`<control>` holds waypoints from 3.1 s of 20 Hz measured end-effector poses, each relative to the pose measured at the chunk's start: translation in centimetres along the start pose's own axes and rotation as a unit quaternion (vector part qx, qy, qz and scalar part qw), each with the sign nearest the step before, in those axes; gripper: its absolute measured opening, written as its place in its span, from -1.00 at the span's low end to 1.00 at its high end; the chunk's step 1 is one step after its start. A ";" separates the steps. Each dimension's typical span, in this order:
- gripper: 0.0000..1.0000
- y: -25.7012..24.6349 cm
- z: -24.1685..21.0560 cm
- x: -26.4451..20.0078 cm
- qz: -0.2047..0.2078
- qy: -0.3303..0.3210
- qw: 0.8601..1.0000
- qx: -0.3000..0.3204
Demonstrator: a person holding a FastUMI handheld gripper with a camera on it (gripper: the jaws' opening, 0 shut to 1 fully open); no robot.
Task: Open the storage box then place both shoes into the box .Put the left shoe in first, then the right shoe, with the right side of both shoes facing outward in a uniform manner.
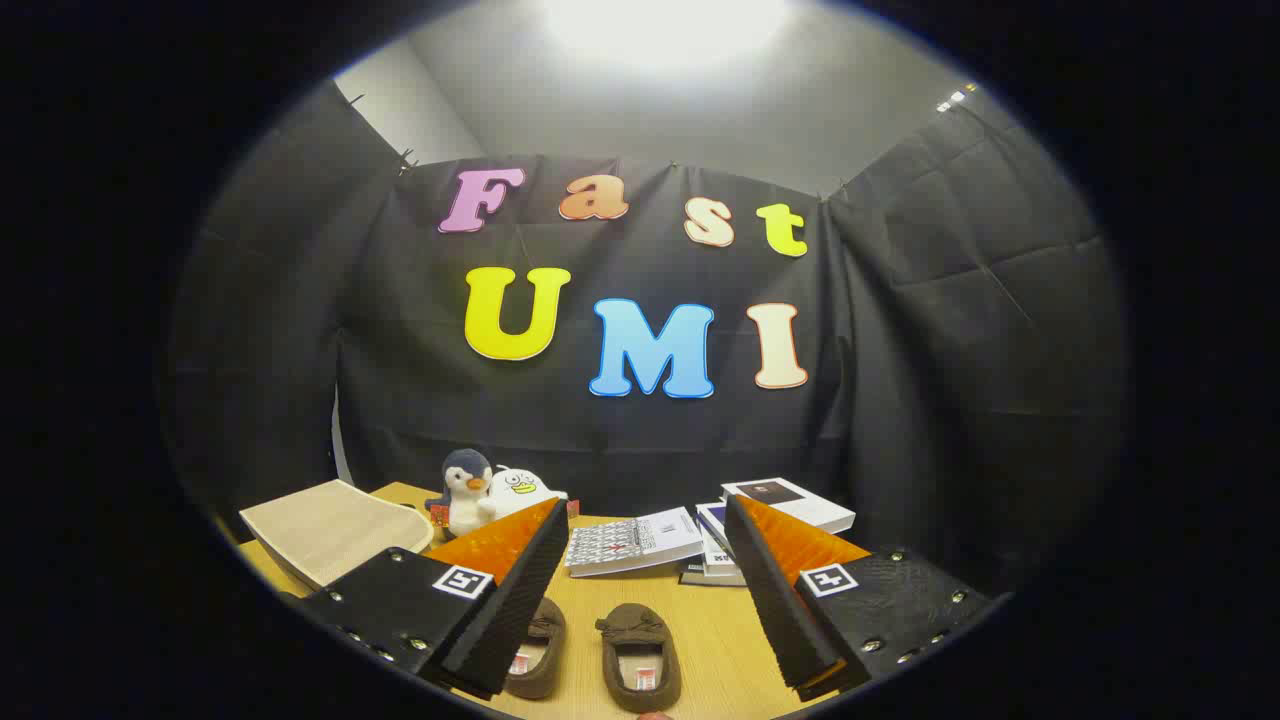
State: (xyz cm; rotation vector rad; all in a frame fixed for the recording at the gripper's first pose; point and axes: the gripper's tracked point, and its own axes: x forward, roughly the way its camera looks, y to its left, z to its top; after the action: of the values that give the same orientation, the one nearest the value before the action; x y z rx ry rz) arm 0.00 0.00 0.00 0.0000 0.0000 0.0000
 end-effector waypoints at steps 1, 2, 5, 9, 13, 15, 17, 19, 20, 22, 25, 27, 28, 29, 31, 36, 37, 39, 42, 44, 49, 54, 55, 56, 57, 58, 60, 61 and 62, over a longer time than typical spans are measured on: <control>0.92 0.0 0.2 0.0 -0.001 -0.002 1.000 0.001; 0.92 -0.1 0.2 0.0 -0.002 -0.003 1.000 0.004; 0.92 -0.4 0.3 -0.1 -0.006 -0.005 1.000 0.007; 0.92 -0.6 0.5 -0.2 -0.008 -0.008 1.000 0.011; 0.92 -0.6 0.4 -0.3 -0.006 -0.008 1.000 0.007; 0.92 -0.5 0.3 -0.3 -0.005 -0.006 1.000 0.008; 0.92 -0.6 0.4 -0.3 -0.005 -0.007 1.000 0.009; 0.92 -0.5 0.6 -0.1 -0.003 -0.011 1.000 0.007; 0.92 -0.4 0.5 0.0 -0.001 -0.012 1.000 0.006; 0.92 0.2 0.4 0.3 0.011 -0.009 1.000 0.015; 0.93 1.2 0.2 1.0 0.025 -0.004 0.998 0.051; 0.92 2.3 -0.6 1.4 0.040 0.005 0.997 0.071; 0.92 3.1 -1.2 1.7 0.051 0.012 0.995 0.082; 0.94 3.8 -1.7 1.8 0.060 0.020 0.994 0.094; 0.94 5.4 -2.7 2.1 0.077 0.037 0.989 0.119; 0.96 9.6 -5.7 2.3 0.115 0.093 0.974 0.174; 0.97 10.6 -6.5 2.4 0.123 0.106 0.968 0.190; 0.97 11.9 -8.2 2.2 0.129 0.137 0.958 0.217; 0.97 14.5 -10.2 2.0 0.146 0.179 0.934 0.274; 0.97 16.3 -11.6 1.8 0.159 0.212 0.908 0.325; 0.91 20.3 -14.4 1.6 0.171 0.276 0.845 0.426; 0.91 24.1 -15.7 1.4 0.198 0.316 0.785 0.495; 0.91 24.6 -15.8 1.3 0.202 0.322 0.770 0.512; 0.91 25.2 -15.8 1.3 0.205 0.329 0.755 0.530; 0.91 25.8 -15.9 1.3 0.208 0.334 0.740 0.546; 0.91 26.3 -16.0 1.3 0.210 0.338 0.726 0.561; 0.91 27.0 -16.1 1.1 0.213 0.345 0.703 0.584; 0.91 27.4 -16.3 1.2 0.214 0.349 0.693 0.594; 0.91 27.8 -16.3 0.8 0.217 0.354 0.682 0.602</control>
State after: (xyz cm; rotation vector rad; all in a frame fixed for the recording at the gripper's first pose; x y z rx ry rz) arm 0.84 27.76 -16.27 1.3501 0.7934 0.4858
